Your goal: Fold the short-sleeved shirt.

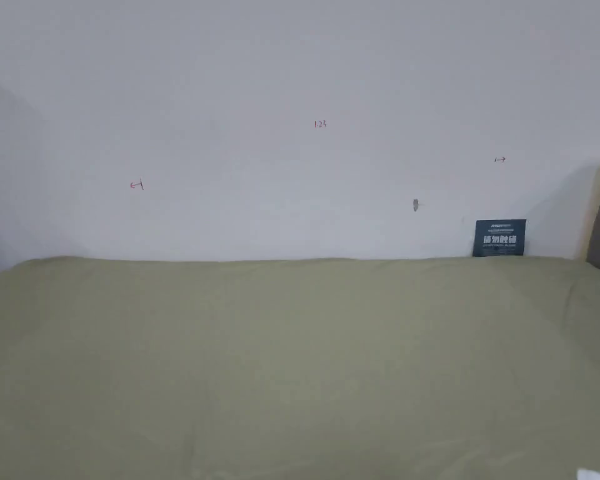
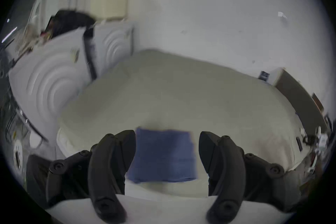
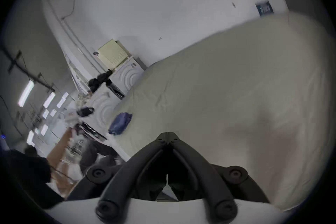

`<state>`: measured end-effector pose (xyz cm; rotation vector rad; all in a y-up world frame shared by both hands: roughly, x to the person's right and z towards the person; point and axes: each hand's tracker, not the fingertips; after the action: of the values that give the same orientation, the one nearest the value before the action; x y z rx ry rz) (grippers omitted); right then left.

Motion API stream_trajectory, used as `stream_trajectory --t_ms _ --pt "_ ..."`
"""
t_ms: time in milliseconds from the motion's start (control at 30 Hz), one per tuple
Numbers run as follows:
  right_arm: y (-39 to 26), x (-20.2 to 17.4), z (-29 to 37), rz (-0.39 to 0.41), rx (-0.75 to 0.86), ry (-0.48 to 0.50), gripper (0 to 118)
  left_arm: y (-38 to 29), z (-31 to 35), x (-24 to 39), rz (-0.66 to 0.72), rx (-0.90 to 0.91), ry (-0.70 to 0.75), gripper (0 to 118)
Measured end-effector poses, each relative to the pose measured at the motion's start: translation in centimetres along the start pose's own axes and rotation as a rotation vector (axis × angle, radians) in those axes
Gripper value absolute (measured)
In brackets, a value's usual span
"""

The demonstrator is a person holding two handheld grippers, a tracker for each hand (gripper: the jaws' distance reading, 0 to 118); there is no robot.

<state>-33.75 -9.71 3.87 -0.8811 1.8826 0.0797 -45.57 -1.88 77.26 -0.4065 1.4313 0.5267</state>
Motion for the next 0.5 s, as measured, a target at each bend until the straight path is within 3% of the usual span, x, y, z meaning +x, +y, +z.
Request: stream_trajectory --t_ms 100,233,267,300,333,400,467,500 --pt "1.4 -2.8 1.1 0.153 0.054 -0.086 0 -1.6 0.5 7.0 -0.074 0.162 -0.069 76" --pt "1.4 -5.6 2.2 0.274 0.176 -0.162 0 -4.4 1.3 17.4 -0.014 0.28 -0.219 66" --pt "1.2 -5.9 2.2 0.282 0.197 -0.181 0 -4.9 1.2 19.4 0.004 0.297 -0.225 52" --pt "0.9 -6.2 2.2 0.286 0.213 -0.214 0 -5.1 1.2 21.8 0.022 0.28 -0.205 30" --pt "0.7 -5.9 2.1 0.297 0.225 -0.261 0 -5.4 1.2 23.5 0.031 0.267 -0.198 20" --pt "0.1 -6.4 2.4 0.322 0.264 -0.34 0 -6.6 1.5 26.6 0.04 0.273 -0.194 18" --pt "-0.5 -7.1 3.0 0.373 0.307 -0.437 0 -7.7 2.4 29.3 0.013 0.317 -0.188 0" --pt "-0.7 -7.2 3.2 0.384 0.308 -0.486 0 -8.6 3.1 30.8 -0.016 0.374 -0.131 0"
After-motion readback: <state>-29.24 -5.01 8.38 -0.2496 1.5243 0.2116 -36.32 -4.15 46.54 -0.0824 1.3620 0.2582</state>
